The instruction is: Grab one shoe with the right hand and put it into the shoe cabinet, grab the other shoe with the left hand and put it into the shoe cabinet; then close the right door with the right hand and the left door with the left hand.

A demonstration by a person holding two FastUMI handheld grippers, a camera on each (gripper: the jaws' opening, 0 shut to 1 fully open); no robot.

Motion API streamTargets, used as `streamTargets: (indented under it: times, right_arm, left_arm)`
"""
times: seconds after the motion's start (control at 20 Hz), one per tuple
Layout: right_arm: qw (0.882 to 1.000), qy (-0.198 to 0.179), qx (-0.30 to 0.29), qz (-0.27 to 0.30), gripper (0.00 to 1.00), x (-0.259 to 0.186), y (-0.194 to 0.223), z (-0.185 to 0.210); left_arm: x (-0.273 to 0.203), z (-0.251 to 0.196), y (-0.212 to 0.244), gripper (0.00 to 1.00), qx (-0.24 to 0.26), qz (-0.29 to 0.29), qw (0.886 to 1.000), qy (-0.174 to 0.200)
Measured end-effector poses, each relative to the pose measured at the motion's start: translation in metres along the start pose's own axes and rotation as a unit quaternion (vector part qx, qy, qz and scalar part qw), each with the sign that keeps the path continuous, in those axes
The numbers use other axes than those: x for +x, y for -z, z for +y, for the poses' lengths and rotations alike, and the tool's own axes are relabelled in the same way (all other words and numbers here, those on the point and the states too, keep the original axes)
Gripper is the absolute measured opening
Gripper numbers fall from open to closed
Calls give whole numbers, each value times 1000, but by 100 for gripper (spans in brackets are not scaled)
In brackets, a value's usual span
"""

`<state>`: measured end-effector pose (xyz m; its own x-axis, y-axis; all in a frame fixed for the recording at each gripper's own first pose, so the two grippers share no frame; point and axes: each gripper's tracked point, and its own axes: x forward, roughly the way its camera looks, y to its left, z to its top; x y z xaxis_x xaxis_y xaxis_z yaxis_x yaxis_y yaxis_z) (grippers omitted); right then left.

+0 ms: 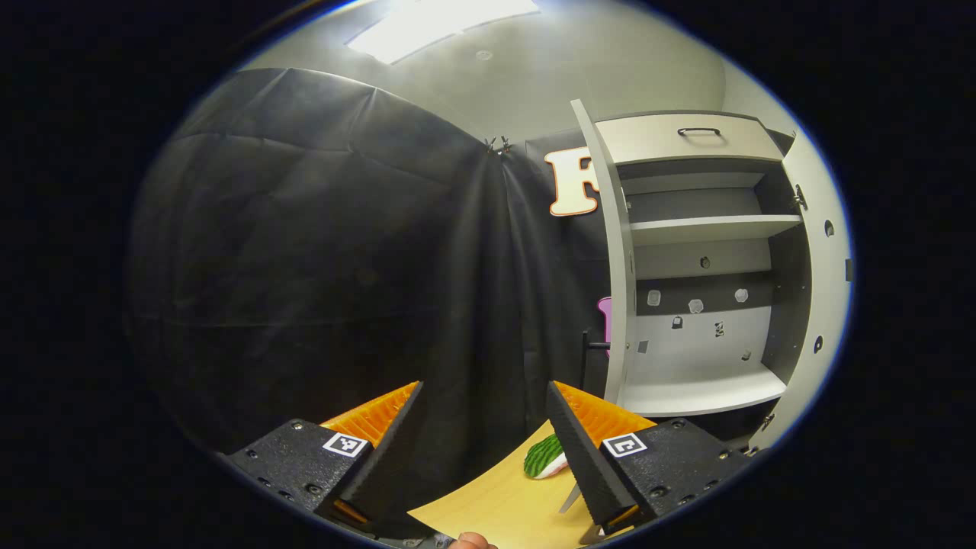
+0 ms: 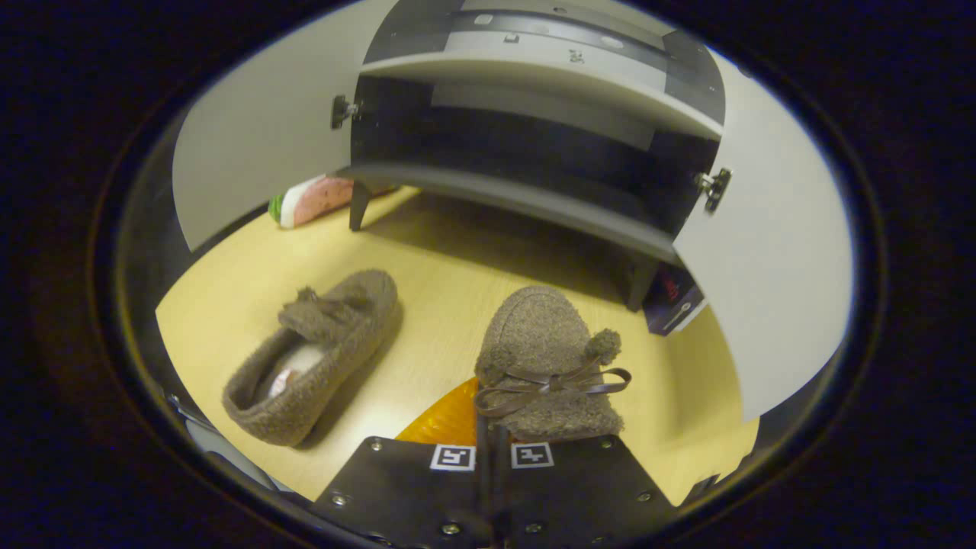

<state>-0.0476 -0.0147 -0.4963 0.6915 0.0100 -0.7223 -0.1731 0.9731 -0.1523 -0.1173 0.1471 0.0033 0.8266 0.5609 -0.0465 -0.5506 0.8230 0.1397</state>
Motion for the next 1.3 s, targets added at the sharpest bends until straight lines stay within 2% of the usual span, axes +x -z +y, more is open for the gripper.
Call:
streamTargets:
  times: [0.05,0.1,0.25,0.5,0.7,0.8,0.85,0.95,1.0,1.2,1.25,1.3]
  right_arm:
    - [1000,2,4,-18,3,-8,-20,-6]
    - [999,5,8,-38,3,-15,-42,-11]
    - [994,13,20,-106,3,-40,-119,-29]
    - [976,28,12,-215,3,-76,-256,-58]
    - [963,33,6,-269,2,-83,-346,-73]
    - [960,32,6,-277,2,-73,-377,-79]
    - [960,35,4,-277,2,-64,-392,-83]
    - [961,41,0,-273,3,-39,-412,-93]
    - [963,44,-1,-266,2,-24,-420,-99]
    - [973,61,2,-224,3,55,-441,-111]
    - [975,63,4,-212,2,75,-444,-114]
    - [977,66,9,-201,3,93,-445,-119]
  left_arm:
    - [1,-1,1,99,-2,0,1000,3]
    - [2,-2,2,96,-4,1,1000,5]
    - [4,-4,4,96,-12,1,1000,14]
    - [6,-2,10,96,-24,0,1000,16]
    - [8,2,14,96,-32,1,999,3]
    - [10,6,18,93,-35,3,999,-8]
    - [10,8,19,96,-36,4,999,-15]
    - [11,14,24,96,-38,5,999,-32]
    - [12,17,25,93,-39,4,998,-43]
    - [13,30,22,96,-43,3,995,-93]
    - [13,34,22,92,-40,5,993,-110]
    - [13,40,26,96,-38,6,991,-126]
